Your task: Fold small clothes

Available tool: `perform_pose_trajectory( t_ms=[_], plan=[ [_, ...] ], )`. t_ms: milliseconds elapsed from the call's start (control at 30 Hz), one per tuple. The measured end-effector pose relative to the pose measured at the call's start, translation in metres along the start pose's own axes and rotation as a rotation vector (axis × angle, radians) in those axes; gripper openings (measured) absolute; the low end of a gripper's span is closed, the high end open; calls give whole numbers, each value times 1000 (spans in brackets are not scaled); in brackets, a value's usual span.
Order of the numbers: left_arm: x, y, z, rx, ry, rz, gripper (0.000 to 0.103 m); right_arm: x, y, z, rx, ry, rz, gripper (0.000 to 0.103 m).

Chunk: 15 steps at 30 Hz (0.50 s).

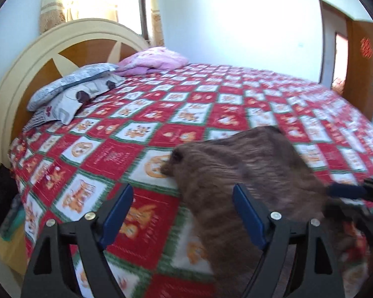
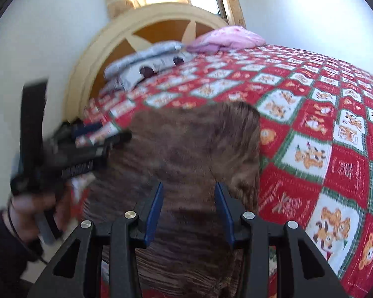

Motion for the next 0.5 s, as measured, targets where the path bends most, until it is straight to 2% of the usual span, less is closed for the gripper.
perform_pose_trajectory(
  t_ms=[33, 67, 100, 167, 267, 367, 433, 467, 500],
  plan=[
    [-3, -3, -7, -10, 37, -29, 86, 5, -6, -5, -28, -35, 4, 44],
    [-3, -9, -14, -34, 62, -68, 91, 11, -13, -8, -53, -61, -5, 43],
    [-3, -13, -18, -47, 60, -85, 95, 12, -15, -7, -50, -50, -13, 43],
    [-11, -15, -18, -28, 56, -49, 102, 12, -20, 0, -54, -56, -7, 43],
    [-15, -16, -20, -16, 49, -34, 103, 8, -28, 16, -54, -97, 33, 42],
    [-20, -16, -14, -2, 33, 17, 103, 8, -35, 46, -3, -88, -12, 42],
    [-21, -15, -6, 3, 27, 42, 103, 10, -46, 61, -3, -114, -12, 42],
    [-22, -14, 3, 15, 25, 52, 103, 10, -50, 64, -9, -115, -13, 37],
    [-21, -14, 8, 27, 22, 55, 103, 8, -56, 63, -29, -100, -13, 23]
  ],
)
Point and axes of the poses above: each gripper's, at about its wrist camera, not at the fingertips, and z roughly against the way its jaws point, x to its right, y to its top, the point moved 6 cm from there along -z, roughly the way its jaws point, and after that the axes turned 9 degrees about x, right-handed, at the moved point
